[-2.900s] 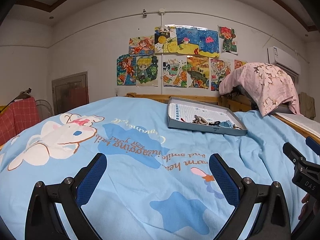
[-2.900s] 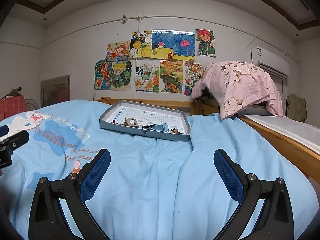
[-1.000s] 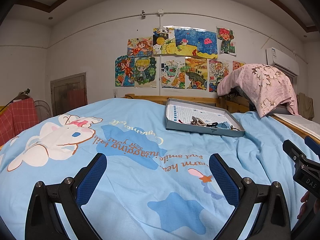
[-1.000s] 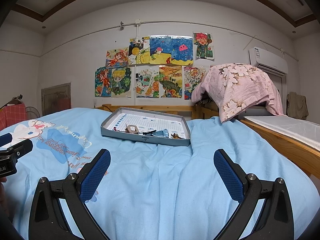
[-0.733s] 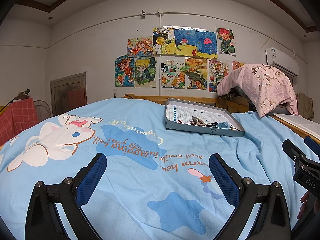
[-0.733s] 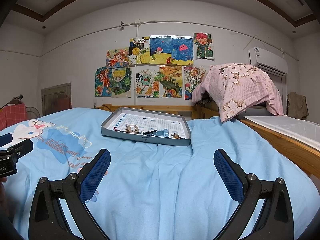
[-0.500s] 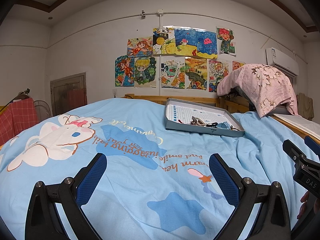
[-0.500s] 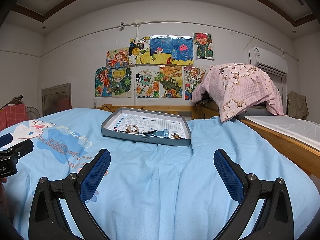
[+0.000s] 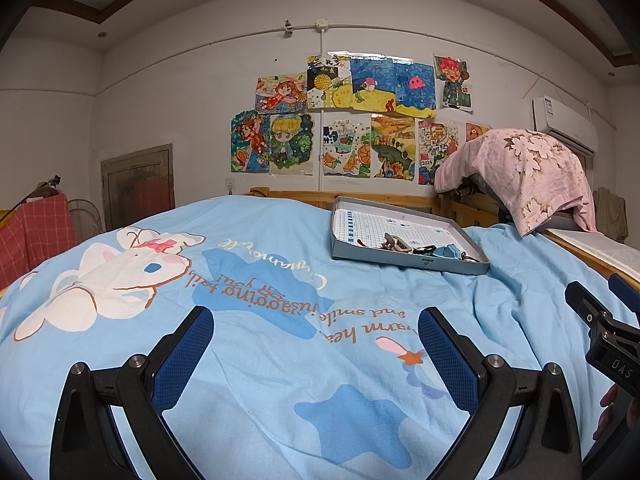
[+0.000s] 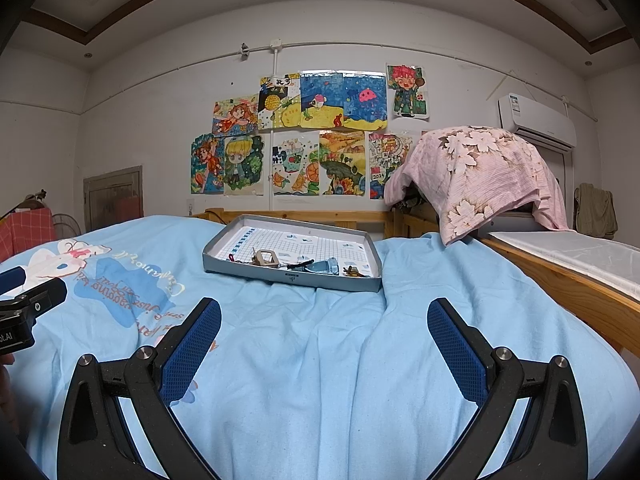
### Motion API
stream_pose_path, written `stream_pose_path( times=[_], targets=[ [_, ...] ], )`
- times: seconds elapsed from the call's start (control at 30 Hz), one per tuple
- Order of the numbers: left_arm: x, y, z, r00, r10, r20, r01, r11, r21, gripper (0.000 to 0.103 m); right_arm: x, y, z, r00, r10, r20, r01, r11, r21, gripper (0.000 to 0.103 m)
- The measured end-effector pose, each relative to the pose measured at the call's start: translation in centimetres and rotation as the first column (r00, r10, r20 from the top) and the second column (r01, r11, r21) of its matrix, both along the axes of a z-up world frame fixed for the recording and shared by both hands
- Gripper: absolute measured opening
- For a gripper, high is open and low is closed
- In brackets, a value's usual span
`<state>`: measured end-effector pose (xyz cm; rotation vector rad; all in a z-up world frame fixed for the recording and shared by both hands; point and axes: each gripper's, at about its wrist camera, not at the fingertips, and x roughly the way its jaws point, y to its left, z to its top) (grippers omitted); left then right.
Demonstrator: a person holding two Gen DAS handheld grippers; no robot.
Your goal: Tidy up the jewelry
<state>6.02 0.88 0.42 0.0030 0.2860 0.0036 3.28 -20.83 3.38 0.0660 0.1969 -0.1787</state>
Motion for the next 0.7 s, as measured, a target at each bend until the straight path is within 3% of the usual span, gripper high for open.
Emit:
stream_pose_path(
  times=[0.7],
  targets=[
    [0.11,-0.46,0.18,1.000,-0.005,-0.004,0.005,1.000,-0.003,0.103,0.01,0.08,-0.01,1.000,0.000,0.000,0.000,1.000,0.001,0.101]
  ],
)
